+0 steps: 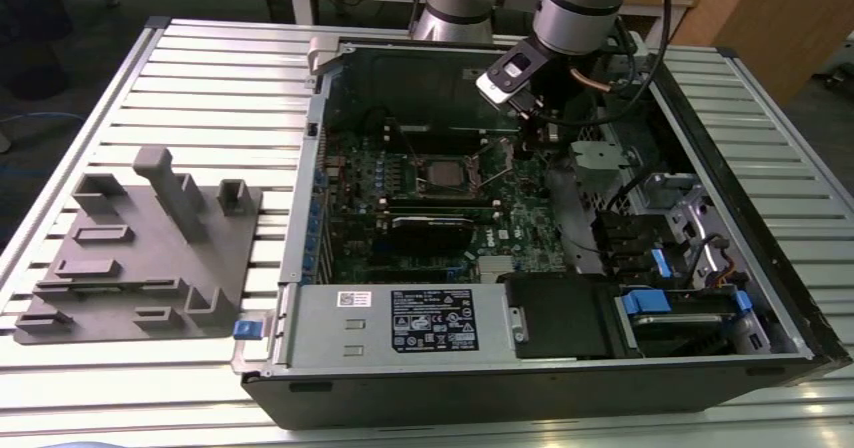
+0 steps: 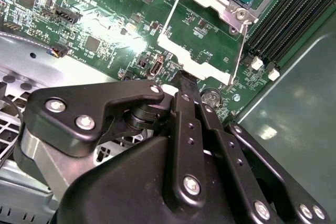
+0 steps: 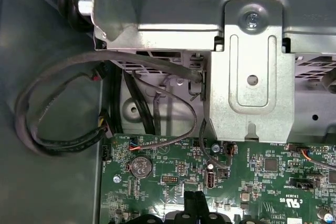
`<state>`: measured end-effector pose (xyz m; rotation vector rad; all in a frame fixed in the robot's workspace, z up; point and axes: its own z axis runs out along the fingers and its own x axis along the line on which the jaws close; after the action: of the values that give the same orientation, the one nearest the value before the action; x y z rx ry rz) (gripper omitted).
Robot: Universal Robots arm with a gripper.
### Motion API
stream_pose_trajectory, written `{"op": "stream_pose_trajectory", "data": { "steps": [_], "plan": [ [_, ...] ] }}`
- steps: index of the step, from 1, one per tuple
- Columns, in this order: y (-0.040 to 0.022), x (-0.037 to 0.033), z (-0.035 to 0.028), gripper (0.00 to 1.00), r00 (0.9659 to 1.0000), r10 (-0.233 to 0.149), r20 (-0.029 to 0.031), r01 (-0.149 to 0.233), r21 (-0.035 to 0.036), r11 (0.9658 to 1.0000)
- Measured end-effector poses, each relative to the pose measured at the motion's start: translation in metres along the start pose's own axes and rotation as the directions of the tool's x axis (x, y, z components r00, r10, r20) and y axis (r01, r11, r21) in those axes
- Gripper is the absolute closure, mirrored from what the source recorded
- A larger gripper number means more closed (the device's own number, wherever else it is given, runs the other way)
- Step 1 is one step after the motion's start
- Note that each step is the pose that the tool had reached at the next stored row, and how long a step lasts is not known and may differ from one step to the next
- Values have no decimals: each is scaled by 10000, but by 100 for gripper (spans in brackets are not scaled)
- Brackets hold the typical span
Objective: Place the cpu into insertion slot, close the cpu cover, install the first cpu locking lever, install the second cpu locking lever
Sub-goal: 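Close the cpu cover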
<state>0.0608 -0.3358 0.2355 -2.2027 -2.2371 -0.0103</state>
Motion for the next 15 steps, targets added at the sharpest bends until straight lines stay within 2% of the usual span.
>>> {"op": "stream_pose_trajectory", "data": {
  "steps": [3, 10, 15],
  "plan": [
    [-5, 0, 6, 89, 10000, 1, -3, -1, -1, 10000],
    [-79, 0, 11, 89, 10000, 1, 0, -1, -18, 10000],
    [-81, 1, 11, 89, 10000, -1, 0, 1, -19, 10000]
  ]
}}
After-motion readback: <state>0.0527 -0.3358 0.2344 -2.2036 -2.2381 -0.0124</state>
